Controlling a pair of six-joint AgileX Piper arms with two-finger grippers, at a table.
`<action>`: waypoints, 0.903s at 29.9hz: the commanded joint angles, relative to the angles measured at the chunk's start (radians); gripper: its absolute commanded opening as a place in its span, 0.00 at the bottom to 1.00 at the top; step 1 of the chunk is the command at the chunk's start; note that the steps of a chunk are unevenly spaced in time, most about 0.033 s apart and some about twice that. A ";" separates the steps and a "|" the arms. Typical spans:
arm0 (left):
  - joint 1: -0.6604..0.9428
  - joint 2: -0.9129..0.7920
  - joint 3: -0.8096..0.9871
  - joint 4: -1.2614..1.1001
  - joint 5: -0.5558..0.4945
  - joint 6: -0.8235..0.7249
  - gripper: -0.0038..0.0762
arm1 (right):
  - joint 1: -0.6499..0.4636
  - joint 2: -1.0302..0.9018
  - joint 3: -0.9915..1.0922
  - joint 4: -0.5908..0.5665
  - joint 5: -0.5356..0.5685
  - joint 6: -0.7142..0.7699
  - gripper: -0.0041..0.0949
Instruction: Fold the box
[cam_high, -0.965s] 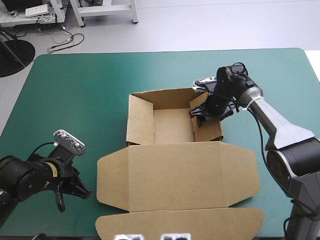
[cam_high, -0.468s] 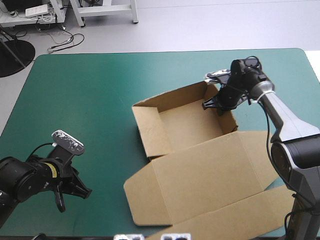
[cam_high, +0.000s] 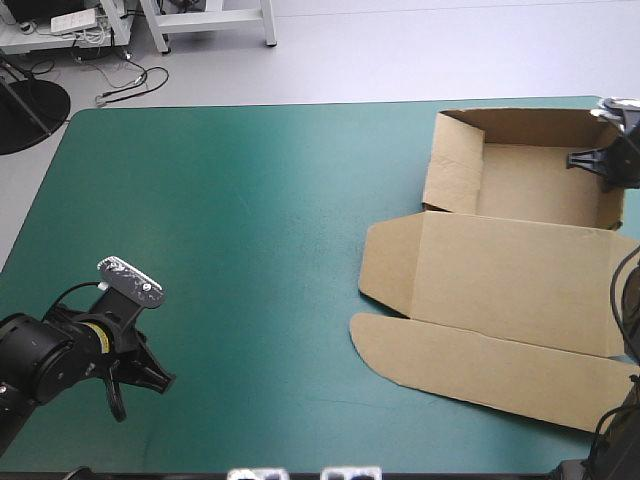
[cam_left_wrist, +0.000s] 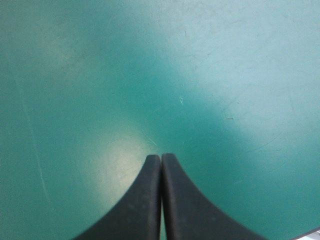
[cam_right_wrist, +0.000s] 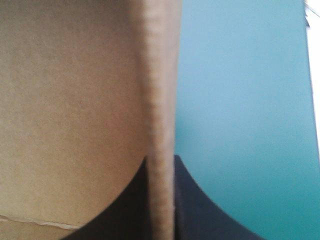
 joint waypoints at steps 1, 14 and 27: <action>-0.009 -0.006 -0.023 0.023 0.023 -0.010 0.04 | -0.094 -0.016 -0.034 0.037 -0.029 -0.003 0.02; -0.009 -0.006 -0.023 0.029 0.023 -0.010 0.04 | -0.149 0.031 -0.034 0.027 -0.033 -0.063 0.57; -0.009 -0.006 -0.023 0.033 0.020 -0.010 0.04 | -0.149 -0.170 -0.182 0.188 -0.013 -0.040 0.88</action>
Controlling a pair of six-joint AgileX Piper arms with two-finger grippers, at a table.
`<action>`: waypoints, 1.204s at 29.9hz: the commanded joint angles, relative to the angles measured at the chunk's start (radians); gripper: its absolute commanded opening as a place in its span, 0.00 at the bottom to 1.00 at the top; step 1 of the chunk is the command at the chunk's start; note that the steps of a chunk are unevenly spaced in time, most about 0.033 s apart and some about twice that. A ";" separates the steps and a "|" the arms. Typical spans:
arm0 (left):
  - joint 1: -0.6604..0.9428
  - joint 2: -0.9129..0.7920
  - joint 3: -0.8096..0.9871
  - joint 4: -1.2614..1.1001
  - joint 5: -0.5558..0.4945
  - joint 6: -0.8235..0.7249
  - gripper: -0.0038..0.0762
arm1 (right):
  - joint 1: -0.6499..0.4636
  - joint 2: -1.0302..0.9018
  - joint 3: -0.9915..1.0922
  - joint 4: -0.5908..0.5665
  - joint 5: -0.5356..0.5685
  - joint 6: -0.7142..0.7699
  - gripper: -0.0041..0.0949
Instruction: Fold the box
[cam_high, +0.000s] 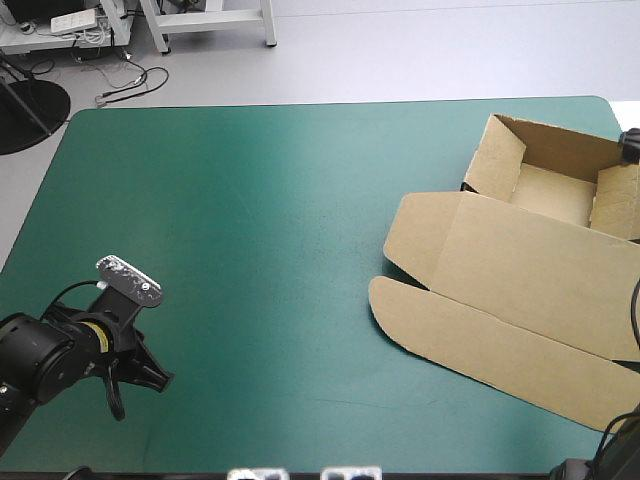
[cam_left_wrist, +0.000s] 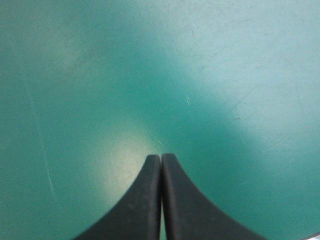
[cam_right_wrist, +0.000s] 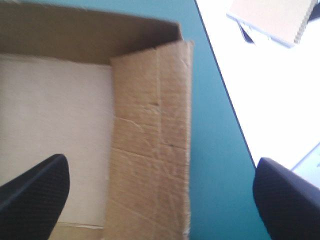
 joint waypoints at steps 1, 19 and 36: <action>-0.009 -0.006 -0.023 0.012 0.018 -0.010 0.04 | -0.009 -0.148 -0.089 0.149 0.001 -0.040 0.82; -0.009 -0.034 -0.019 -0.073 -0.078 -0.010 0.04 | 0.190 -0.691 0.221 0.625 0.041 -0.370 0.03; -0.009 -0.276 0.106 -0.158 -0.162 -0.036 0.04 | 0.412 -1.348 1.074 0.583 -0.125 -0.451 0.03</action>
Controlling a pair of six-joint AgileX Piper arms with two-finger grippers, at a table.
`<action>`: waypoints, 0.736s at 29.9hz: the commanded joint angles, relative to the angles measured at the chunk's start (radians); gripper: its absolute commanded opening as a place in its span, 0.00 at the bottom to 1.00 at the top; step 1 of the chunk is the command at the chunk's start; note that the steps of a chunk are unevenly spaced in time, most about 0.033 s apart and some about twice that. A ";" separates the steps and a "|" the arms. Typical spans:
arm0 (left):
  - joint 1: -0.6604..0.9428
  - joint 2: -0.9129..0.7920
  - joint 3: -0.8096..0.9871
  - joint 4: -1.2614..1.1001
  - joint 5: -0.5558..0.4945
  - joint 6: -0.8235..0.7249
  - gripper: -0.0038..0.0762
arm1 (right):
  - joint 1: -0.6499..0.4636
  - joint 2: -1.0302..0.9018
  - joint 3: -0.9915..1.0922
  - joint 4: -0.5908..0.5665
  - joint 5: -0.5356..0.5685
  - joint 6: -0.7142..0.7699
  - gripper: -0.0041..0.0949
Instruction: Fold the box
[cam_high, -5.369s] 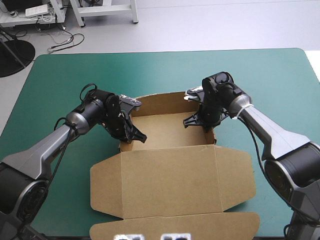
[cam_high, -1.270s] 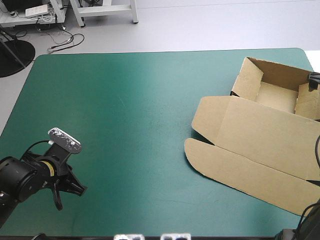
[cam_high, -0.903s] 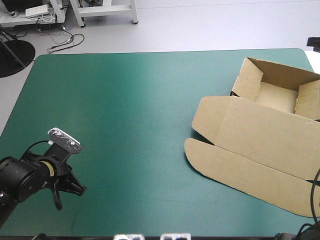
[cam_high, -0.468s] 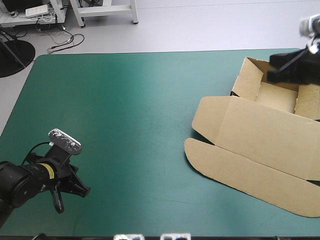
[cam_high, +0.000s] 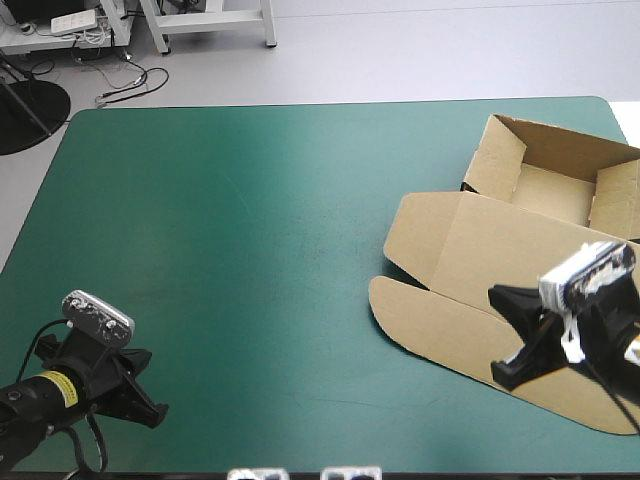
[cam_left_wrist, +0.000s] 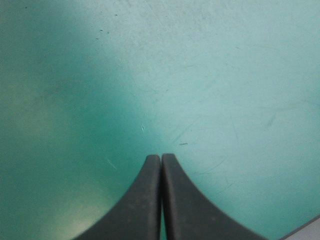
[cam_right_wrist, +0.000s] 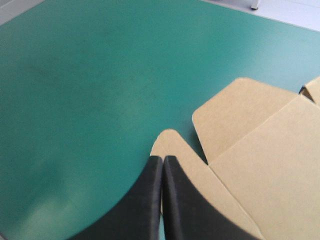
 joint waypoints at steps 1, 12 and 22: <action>-0.009 -0.024 0.021 -0.009 -0.060 -0.031 0.04 | 0.002 -0.096 0.123 0.012 -0.076 -0.013 0.03; -0.009 -0.063 0.204 -0.027 -0.157 -0.046 0.04 | 0.002 -0.354 0.461 -0.056 -0.185 -0.009 0.03; -0.009 -0.097 0.241 -0.015 -0.257 -0.046 0.04 | 0.002 -0.404 0.522 -0.229 -0.294 0.097 0.03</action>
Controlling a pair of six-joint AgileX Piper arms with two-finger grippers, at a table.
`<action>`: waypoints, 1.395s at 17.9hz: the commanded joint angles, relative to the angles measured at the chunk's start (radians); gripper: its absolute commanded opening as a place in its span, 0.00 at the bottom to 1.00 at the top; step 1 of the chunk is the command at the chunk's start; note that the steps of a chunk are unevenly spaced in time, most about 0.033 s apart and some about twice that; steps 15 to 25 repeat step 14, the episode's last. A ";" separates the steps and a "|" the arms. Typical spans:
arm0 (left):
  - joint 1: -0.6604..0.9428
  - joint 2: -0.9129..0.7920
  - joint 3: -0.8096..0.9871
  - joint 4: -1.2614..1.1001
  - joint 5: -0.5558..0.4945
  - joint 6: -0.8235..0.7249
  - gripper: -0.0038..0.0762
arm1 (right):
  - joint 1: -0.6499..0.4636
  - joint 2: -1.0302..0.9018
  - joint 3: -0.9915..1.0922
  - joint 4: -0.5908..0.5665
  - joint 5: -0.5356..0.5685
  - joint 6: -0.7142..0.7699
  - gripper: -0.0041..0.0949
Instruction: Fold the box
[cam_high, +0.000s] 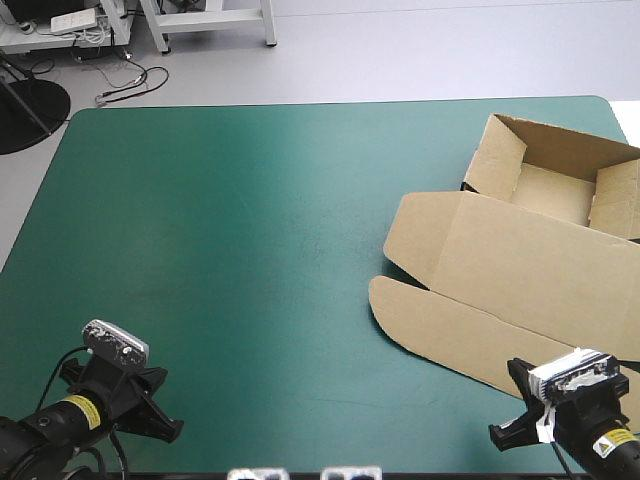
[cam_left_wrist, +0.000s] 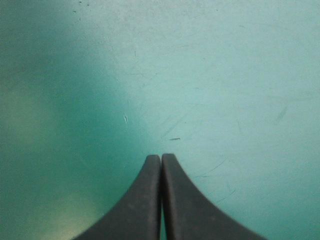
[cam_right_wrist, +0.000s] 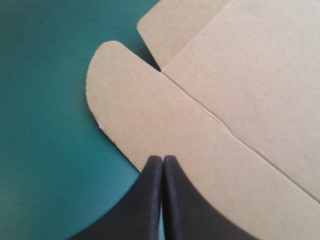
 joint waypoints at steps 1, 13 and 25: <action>-0.009 0.005 -0.024 0.009 -0.065 -0.009 0.04 | 0.002 0.011 -0.026 -0.030 -0.085 0.026 0.03; -0.009 0.005 -0.024 0.049 0.023 -0.009 0.04 | 0.002 0.011 -0.026 -0.018 -0.074 0.034 0.03; -0.009 0.005 -0.024 0.049 0.032 -0.009 0.04 | 0.002 0.011 -0.026 -0.018 -0.074 0.034 0.03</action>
